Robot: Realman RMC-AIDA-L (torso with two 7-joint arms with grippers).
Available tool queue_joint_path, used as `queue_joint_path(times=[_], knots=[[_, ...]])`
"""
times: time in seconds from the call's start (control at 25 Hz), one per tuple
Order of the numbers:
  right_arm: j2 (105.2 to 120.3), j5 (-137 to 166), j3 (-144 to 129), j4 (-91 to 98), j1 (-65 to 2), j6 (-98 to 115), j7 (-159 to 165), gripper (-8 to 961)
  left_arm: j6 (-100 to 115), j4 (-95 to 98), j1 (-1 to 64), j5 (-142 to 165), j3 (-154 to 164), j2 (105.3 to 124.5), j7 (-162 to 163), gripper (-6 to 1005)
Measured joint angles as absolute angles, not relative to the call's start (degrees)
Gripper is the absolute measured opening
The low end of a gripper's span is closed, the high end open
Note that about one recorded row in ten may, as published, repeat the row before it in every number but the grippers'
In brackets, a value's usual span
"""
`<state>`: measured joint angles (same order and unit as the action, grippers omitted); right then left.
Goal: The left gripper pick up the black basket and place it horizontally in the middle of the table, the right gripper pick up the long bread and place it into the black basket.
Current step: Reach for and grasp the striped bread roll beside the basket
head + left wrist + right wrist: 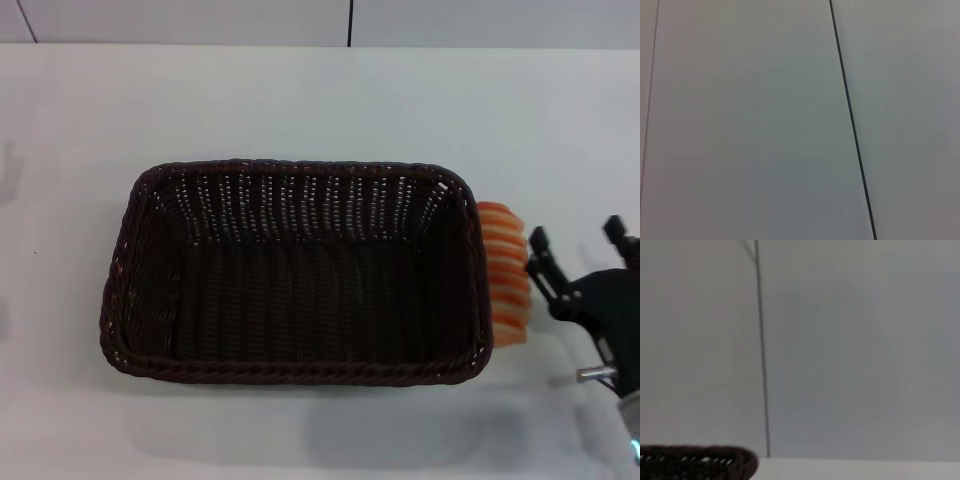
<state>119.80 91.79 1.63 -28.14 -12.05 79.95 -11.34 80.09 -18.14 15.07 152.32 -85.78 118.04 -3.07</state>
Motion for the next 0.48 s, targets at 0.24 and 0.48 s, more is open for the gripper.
queue_joint_path(times=[0.24, 0.48], knots=[[119.8, 91.82, 1.74, -28.69, -14.36, 74.5, -11.34, 783, 79.67, -17.21, 15.76, 152.32, -85.6, 118.1, -3.07, 810], [119.62, 91.83, 1.89, -29.02, -15.85, 70.74, -11.3, 781, 79.62, -16.99, 15.82, 152.31, -85.47, 118.12, -3.06, 810]])
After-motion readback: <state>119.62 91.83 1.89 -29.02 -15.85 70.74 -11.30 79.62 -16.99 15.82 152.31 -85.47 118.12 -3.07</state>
